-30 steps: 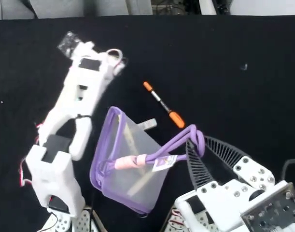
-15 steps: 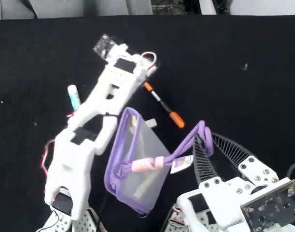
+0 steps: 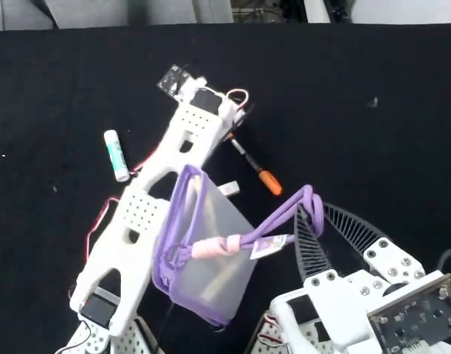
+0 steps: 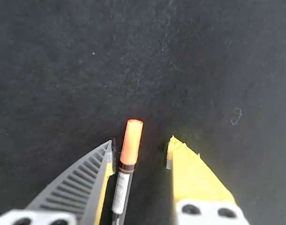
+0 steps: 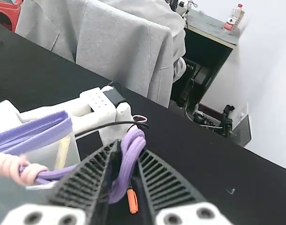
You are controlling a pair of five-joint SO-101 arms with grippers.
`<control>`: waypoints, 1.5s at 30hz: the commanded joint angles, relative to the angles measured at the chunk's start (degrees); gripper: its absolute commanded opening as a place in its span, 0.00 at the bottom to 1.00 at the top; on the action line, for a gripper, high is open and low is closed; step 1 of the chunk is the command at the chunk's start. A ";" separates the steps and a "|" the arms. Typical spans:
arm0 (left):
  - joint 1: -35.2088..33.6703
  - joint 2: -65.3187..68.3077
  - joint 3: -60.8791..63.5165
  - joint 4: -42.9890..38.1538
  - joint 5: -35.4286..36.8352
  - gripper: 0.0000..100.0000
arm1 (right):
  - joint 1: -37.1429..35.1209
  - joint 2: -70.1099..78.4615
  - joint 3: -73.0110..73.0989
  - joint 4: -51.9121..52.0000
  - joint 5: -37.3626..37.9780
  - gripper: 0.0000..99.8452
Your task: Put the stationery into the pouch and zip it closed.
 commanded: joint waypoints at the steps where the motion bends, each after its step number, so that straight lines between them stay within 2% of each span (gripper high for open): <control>1: 0.31 2.64 -8.31 0.44 1.41 0.19 | 0.44 -0.04 0.22 1.85 -0.53 0.01; 7: 1.98 7.47 -14.55 0.00 1.41 0.19 | 0.35 -0.13 0.22 1.85 -1.67 0.01; 17: 2.24 12.92 -16.13 -0.35 1.05 0.09 | 0.35 -3.82 3.12 1.76 -1.67 0.01; 22: 2.51 13.01 -16.22 0.44 -3.69 0.03 | 0.44 -3.91 3.74 1.67 -1.67 0.01; 25: 2.42 13.01 -17.45 0.53 -4.48 0.03 | 0.53 -3.91 3.74 1.67 -1.67 0.01; 30: 1.98 13.01 -26.15 5.36 -4.75 0.03 | 0.44 -3.91 3.82 1.76 -1.67 0.01; 33: 1.54 9.76 -25.54 6.77 -6.77 0.03 | 0.35 -3.91 3.82 1.76 -1.67 0.01; 37: -1.36 4.13 -25.45 10.11 -7.21 0.03 | 0.35 -3.91 4.00 1.76 -1.67 0.01; 45: -11.12 -5.80 -25.45 11.08 -7.47 0.03 | 0.35 -3.91 4.18 1.76 -2.02 0.01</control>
